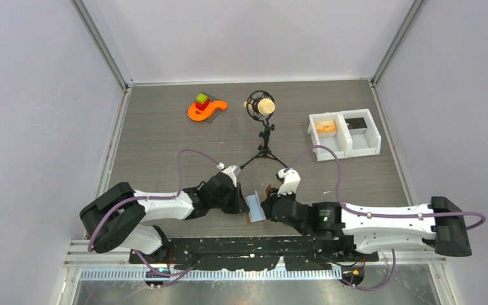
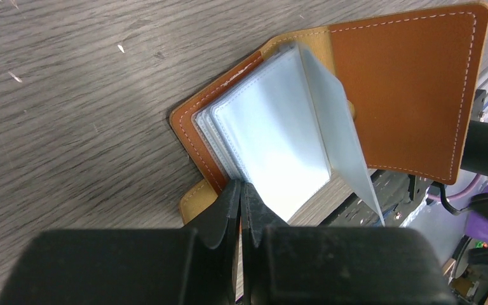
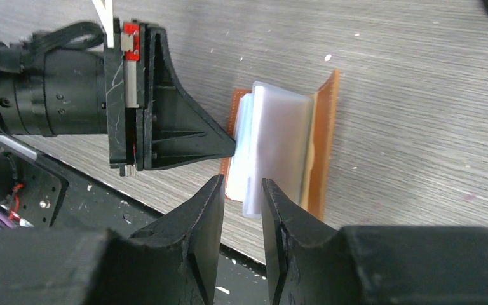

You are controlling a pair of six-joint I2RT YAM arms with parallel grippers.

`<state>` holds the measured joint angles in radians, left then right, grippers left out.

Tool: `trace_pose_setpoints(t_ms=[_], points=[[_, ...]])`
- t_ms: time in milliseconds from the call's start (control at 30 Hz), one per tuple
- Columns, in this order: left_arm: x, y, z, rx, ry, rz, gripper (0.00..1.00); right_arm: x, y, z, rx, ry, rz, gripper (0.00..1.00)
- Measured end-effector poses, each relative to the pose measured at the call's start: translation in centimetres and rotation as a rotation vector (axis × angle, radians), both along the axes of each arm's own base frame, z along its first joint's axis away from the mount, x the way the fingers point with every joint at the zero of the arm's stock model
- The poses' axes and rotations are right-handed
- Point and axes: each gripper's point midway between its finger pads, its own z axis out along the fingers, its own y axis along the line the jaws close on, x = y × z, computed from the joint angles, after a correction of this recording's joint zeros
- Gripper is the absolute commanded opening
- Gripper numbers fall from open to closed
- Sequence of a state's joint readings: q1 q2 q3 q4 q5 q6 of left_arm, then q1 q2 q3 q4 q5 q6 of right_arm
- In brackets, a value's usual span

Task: Take the credit cards out of the card holder
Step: Open the card holder at the center of the board.

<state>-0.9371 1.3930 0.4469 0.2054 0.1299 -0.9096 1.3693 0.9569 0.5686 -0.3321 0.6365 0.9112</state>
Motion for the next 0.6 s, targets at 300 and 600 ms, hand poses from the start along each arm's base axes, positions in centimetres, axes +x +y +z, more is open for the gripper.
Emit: trace_pose_setpoints(t_ms=[300, 600], points=[[-0.1, 0.0, 0.0, -0.012, -0.001, 0.002, 0.04, -1.0, 4.1, -3.9, -0.094, 0.025, 0.099, 0.41], [-0.1, 0.0, -0.1, -0.019, -0.003, 0.005, 0.04, -1.2, 5.3, -6.1, -0.152, 0.034, 0.123, 0.55]])
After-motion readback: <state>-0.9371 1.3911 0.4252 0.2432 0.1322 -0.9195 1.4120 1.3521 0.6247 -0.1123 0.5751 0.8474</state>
